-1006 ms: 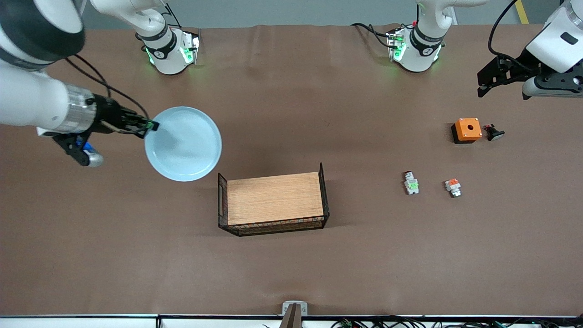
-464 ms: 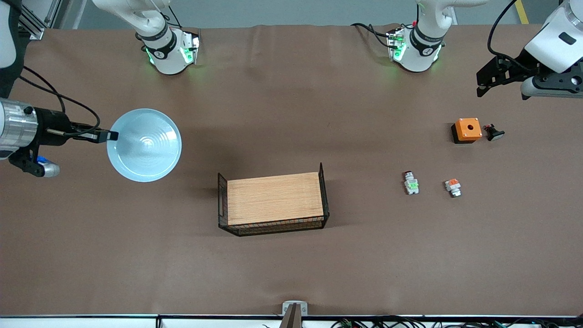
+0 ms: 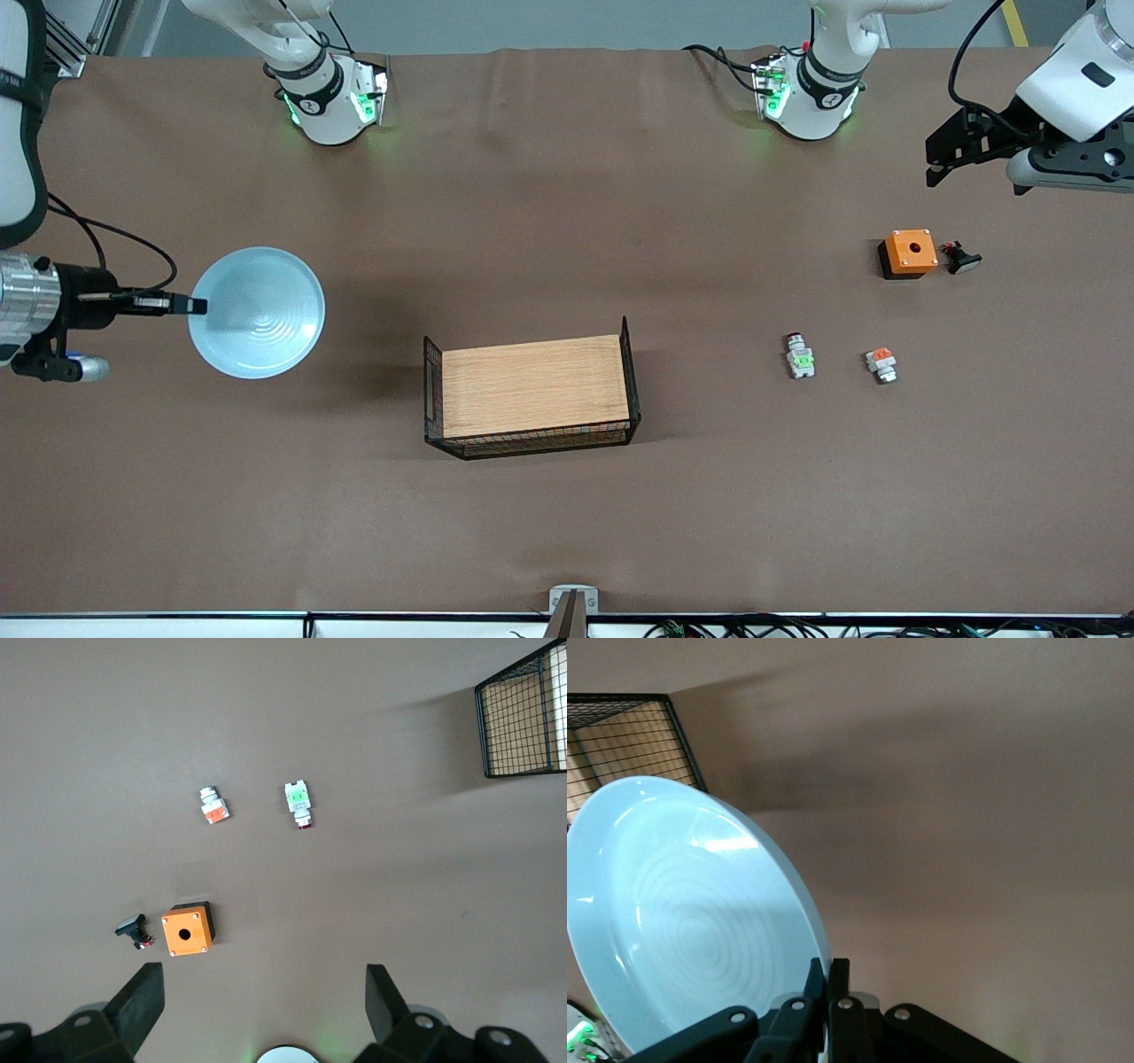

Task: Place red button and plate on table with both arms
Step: 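Lift the blue plate off the box with the right gripper and carry it away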

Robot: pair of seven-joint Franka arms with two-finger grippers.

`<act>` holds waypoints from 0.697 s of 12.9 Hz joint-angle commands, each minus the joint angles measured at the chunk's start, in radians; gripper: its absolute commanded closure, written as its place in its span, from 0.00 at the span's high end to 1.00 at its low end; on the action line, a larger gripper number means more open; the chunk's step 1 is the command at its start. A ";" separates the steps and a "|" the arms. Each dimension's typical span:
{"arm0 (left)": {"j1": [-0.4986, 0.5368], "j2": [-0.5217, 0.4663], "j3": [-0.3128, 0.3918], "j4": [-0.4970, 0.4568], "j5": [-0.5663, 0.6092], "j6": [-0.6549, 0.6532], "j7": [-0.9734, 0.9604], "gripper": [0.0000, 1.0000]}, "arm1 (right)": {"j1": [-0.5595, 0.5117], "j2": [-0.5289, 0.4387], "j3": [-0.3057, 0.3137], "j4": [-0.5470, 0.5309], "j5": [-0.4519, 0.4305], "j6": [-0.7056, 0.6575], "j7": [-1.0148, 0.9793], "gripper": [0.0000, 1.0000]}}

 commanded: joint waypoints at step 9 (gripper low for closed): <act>0.000 -0.023 -0.008 -0.015 0.012 -0.002 -0.016 1.00 | -0.198 0.248 0.017 0.005 -0.006 0.233 -0.600 0.01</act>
